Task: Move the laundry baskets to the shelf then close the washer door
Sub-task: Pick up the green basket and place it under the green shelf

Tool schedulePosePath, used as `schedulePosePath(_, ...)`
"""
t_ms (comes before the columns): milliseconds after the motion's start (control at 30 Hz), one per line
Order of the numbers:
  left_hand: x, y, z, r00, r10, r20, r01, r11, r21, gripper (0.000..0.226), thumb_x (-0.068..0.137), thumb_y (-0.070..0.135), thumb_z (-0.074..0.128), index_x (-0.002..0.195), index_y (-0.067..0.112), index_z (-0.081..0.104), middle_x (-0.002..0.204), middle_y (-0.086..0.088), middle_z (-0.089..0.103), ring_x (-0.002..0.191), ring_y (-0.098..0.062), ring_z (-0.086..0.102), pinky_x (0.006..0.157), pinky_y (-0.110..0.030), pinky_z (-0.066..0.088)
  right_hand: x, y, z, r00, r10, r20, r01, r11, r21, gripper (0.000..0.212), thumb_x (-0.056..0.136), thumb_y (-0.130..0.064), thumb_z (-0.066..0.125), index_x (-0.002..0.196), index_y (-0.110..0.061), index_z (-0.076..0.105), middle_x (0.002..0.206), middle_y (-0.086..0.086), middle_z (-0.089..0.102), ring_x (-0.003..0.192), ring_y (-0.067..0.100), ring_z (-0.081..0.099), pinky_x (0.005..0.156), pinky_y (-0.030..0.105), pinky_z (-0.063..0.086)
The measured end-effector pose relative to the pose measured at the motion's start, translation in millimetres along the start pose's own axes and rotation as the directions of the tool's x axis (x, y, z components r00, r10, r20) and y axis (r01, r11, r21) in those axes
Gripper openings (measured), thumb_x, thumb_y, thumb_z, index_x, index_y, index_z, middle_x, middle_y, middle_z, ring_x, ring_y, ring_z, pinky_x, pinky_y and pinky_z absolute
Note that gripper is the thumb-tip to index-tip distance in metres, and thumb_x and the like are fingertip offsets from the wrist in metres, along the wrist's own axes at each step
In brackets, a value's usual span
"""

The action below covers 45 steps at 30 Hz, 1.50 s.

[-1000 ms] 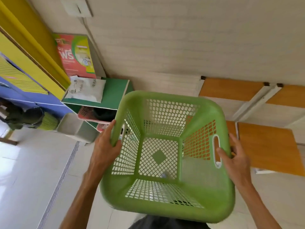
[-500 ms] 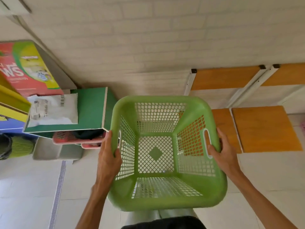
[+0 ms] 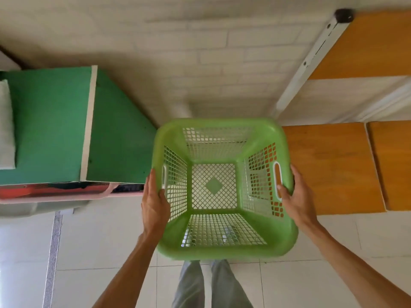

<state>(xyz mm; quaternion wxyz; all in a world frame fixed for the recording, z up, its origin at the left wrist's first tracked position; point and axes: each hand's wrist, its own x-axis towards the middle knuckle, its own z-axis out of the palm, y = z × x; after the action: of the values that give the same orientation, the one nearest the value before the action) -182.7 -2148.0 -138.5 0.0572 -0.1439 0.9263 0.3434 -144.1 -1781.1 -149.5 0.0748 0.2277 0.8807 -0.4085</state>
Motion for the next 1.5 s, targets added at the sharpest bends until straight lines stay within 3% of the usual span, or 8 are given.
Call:
schedulePosePath(233,37,-49,46,0.999,0.039,-0.009,-0.039,0.999,0.015,0.068,0.096,-0.009,0.040,0.156,0.016,0.023,0.156,-0.017,0.036,0.122,-0.042,0.057,0.084,-0.061,0.055,40,27,49,1.000,-0.006,0.003,0.006,0.999,-0.048,0.076,0.092,-0.009,0.065,0.156,-0.013,0.024,0.132,0.015,0.062,0.083,0.011,0.064,0.059,-0.004,0.044)
schedulePosePath(367,53,-66,65,0.997,0.077,-0.022,-0.077,0.997,0.020,0.065,0.097,-0.009,0.040,0.156,0.012,0.024,0.155,-0.019,0.037,0.122,-0.045,0.056,0.085,-0.061,0.054,54,42,69,0.994,-0.104,0.019,0.106,0.991,-0.081,0.076,0.095,-0.015,0.062,0.157,-0.013,0.019,0.146,0.015,0.051,0.103,0.024,0.068,0.082,0.021,0.056)
schedulePosePath(467,60,-79,74,0.998,0.063,-0.032,-0.062,0.998,0.010,0.064,0.096,-0.010,0.040,0.155,0.010,0.026,0.152,-0.020,0.042,0.123,-0.044,0.056,0.090,-0.061,0.053,61,51,84,0.992,-0.121,0.021,0.122,0.988,-0.094,0.077,0.094,-0.017,0.062,0.157,-0.018,0.019,0.143,0.015,0.053,0.092,0.024,0.072,0.070,0.036,0.063)
schedulePosePath(867,78,-111,98,0.999,0.007,-0.042,-0.008,1.000,-0.025,0.066,0.088,-0.013,0.053,0.149,0.005,0.035,0.098,-0.020,0.070,0.058,-0.027,0.064,0.056,-0.043,0.061,83,77,133,0.997,-0.080,-0.004,0.079,0.990,-0.119,0.076,0.093,-0.006,0.061,0.155,-0.022,0.020,0.131,0.020,0.058,0.069,0.018,0.068,0.046,0.015,0.054)
schedulePosePath(1033,85,-107,110,0.994,-0.098,-0.055,0.095,0.994,-0.044,0.066,0.091,-0.010,0.051,0.152,0.003,0.029,0.112,-0.026,0.066,0.075,-0.032,0.065,0.069,-0.050,0.061,89,77,143,0.993,-0.093,-0.074,0.081,0.984,-0.156,0.071,0.093,-0.002,0.060,0.152,-0.019,0.024,0.128,0.022,0.059,0.072,0.025,0.067,0.044,0.013,0.051)
schedulePosePath(1167,82,-105,117,0.998,-0.055,0.003,0.055,0.998,0.015,0.075,0.093,-0.005,0.055,0.156,0.000,0.015,0.154,-0.026,0.033,0.140,-0.042,0.036,0.107,-0.047,0.036,86,73,147,0.985,-0.129,-0.115,0.103,0.973,-0.206,0.071,0.093,-0.003,0.059,0.153,-0.017,0.023,0.148,0.018,0.044,0.109,0.039,0.065,0.072,0.049,0.062)
schedulePosePath(1267,76,-108,116,0.999,-0.019,0.035,0.017,0.998,0.067,0.073,0.094,-0.004,0.052,0.156,-0.001,0.015,0.160,-0.025,0.022,0.148,-0.042,0.023,0.108,-0.044,0.024,84,75,147,0.983,-0.140,-0.117,0.105,0.959,-0.262,0.070,0.094,-0.005,0.060,0.154,-0.007,0.025,0.152,0.017,0.040,0.128,0.037,0.054,0.095,0.050,0.053)
schedulePosePath(1500,72,-97,122,0.999,0.022,0.037,-0.030,0.974,0.223,0.076,0.088,0.002,0.059,0.154,-0.002,0.023,0.161,-0.021,0.024,0.152,-0.035,0.014,0.119,-0.055,0.026,88,65,156,0.977,-0.098,-0.188,0.046,0.964,-0.262,0.058,0.094,0.000,0.051,0.149,-0.009,0.037,0.150,0.015,0.046,0.127,0.034,0.056,0.088,0.046,0.059)
